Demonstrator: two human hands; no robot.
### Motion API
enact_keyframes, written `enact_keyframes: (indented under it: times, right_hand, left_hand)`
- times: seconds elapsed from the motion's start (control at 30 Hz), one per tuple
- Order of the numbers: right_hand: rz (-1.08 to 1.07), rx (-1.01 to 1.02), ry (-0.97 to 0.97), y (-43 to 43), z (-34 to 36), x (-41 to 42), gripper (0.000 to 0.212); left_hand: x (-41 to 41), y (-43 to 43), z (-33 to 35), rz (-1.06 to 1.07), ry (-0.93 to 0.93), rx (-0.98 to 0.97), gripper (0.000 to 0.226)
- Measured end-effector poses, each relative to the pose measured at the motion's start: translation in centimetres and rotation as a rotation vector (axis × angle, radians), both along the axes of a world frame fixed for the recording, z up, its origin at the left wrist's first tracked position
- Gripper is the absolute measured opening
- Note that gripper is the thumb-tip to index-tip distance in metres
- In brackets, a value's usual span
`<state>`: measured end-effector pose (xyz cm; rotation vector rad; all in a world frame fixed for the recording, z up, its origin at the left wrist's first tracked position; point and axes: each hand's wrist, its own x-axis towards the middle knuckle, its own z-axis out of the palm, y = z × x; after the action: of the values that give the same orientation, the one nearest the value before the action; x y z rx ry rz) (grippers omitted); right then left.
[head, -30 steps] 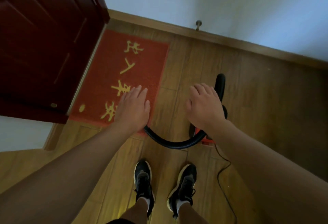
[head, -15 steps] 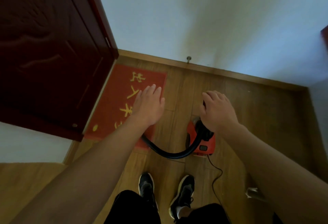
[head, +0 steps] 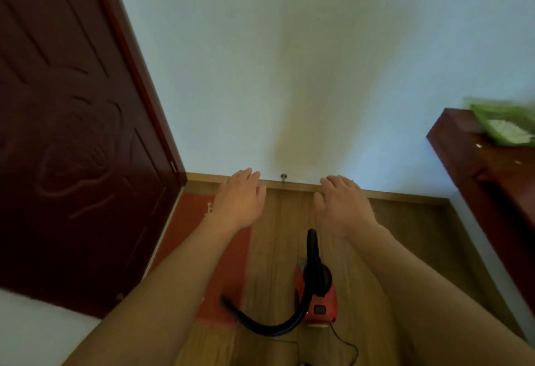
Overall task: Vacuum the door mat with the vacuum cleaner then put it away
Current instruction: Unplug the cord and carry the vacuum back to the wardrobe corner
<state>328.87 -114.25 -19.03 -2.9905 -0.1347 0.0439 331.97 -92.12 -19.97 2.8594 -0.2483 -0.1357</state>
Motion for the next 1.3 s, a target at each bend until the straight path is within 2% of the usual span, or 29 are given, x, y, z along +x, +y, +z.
enact_keyframes:
  times: [0.37, 0.53, 0.83, 1.3]
  right_hand:
    - [-0.112, 0.031, -0.110, -2.9, 9.4, -1.9, 0.048]
    - [-0.140, 0.041, -0.143, -4.7, 11.6, -2.7, 0.048]
    - [-0.240, 0.057, -0.170, -9.1, 13.4, -5.9, 0.046]
    - [-0.665, 0.026, -0.181, -10.2, 13.6, -21.5, 0.045]
  left_hand:
    - [0.3, -3.8, 10.2, -0.117, -0.077, -0.066, 0.053]
    - [0.0, -6.0, 12.8, -0.156, -0.086, -0.024, 0.053]
    - [-0.9, -11.0, 13.3, -0.238, -0.123, -0.057, 0.054]
    - [-8.2, -16.5, 13.8, -0.654, -0.109, -0.116, 0.055]
